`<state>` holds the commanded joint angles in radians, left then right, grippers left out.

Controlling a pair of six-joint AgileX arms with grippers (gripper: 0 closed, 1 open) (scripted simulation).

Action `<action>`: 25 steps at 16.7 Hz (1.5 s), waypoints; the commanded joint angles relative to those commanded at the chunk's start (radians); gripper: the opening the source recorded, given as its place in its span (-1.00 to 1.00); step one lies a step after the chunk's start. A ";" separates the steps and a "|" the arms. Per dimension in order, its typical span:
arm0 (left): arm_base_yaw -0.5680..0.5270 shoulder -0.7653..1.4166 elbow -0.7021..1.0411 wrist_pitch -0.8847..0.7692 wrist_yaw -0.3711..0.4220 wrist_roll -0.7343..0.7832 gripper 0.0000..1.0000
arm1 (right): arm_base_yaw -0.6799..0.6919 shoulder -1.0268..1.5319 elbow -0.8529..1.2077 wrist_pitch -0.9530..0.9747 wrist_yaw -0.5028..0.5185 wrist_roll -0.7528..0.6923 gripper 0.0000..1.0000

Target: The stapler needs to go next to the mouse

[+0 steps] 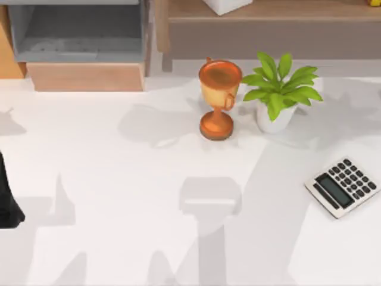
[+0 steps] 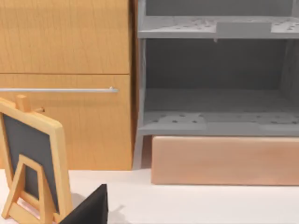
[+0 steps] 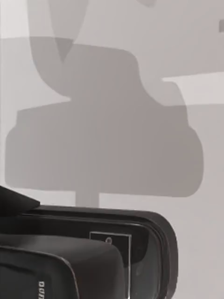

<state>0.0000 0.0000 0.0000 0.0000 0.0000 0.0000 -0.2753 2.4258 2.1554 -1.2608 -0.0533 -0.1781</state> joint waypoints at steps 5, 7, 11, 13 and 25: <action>0.000 0.000 0.000 0.000 0.000 0.000 1.00 | 0.011 0.027 0.048 -0.002 -0.012 -0.058 -1.00; 0.000 0.000 0.000 0.000 0.000 0.000 1.00 | 0.011 0.027 0.048 -0.002 -0.012 -0.058 -1.00; 0.000 0.000 0.000 0.000 0.000 0.000 1.00 | 0.007 0.022 0.044 -0.004 -0.007 -0.055 -1.00; 0.000 0.000 0.000 0.000 0.000 0.000 1.00 | 0.008 0.020 0.042 -0.010 0.001 -0.054 -1.00; 0.000 0.000 0.000 0.000 0.000 0.000 1.00 | 0.014 0.011 -0.012 -0.056 0.114 -0.042 -1.00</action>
<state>0.0000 0.0000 0.0000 0.0000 0.0000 0.0000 -0.2609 2.4365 2.1429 -1.3171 0.0603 -0.2202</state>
